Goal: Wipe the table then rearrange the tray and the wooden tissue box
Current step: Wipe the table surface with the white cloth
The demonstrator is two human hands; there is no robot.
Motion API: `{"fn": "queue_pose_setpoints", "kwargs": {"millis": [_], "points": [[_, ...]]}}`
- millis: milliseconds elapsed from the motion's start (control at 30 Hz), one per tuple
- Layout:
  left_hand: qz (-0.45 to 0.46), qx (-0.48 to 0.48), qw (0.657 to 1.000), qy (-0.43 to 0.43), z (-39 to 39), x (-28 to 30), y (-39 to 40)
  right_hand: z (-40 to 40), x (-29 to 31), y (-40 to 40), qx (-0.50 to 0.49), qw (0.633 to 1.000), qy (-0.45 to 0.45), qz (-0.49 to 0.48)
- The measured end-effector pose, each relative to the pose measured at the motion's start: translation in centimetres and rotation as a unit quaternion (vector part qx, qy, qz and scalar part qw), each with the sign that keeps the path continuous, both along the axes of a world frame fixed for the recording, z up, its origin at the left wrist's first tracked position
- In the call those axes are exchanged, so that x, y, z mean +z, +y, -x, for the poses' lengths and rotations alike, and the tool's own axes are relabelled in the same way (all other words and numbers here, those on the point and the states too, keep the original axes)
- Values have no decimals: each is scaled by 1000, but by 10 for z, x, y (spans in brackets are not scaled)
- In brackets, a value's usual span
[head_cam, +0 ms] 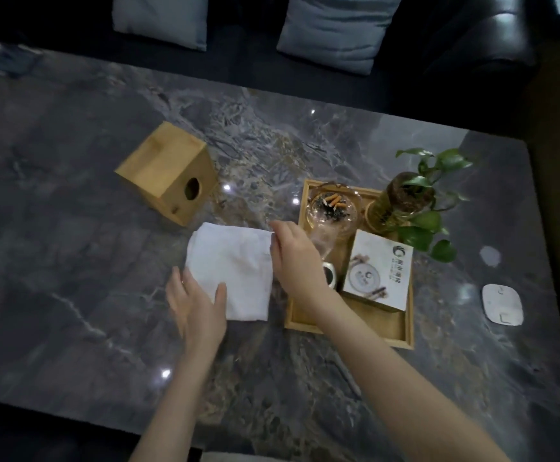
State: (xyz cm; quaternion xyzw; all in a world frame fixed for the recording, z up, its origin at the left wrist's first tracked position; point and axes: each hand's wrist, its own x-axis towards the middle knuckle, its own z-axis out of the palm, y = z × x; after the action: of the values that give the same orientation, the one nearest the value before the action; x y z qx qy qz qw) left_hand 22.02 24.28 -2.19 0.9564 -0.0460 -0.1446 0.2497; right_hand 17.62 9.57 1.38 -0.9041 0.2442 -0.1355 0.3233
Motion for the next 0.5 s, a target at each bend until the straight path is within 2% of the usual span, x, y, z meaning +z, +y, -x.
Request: {"fn": "queue_pose_setpoints", "kwargs": {"millis": [100, 233, 367, 500], "points": [[-21, 10, 999, 43, 3, -16, 13, -17, -21, 8, 87, 989, 116, 1], [-29, -7, 999, 33, 10, -26, 15, -21, -48, 6, 108, 963, 244, 28], [-45, -3, 999, 3, 14, -24, 10, -16, -53, 10, 100, 964, 240, 53], [-10, 31, 999, 9, 8, -19, 4, -17, -50, 23, 72, 971, 217, 73]]}}
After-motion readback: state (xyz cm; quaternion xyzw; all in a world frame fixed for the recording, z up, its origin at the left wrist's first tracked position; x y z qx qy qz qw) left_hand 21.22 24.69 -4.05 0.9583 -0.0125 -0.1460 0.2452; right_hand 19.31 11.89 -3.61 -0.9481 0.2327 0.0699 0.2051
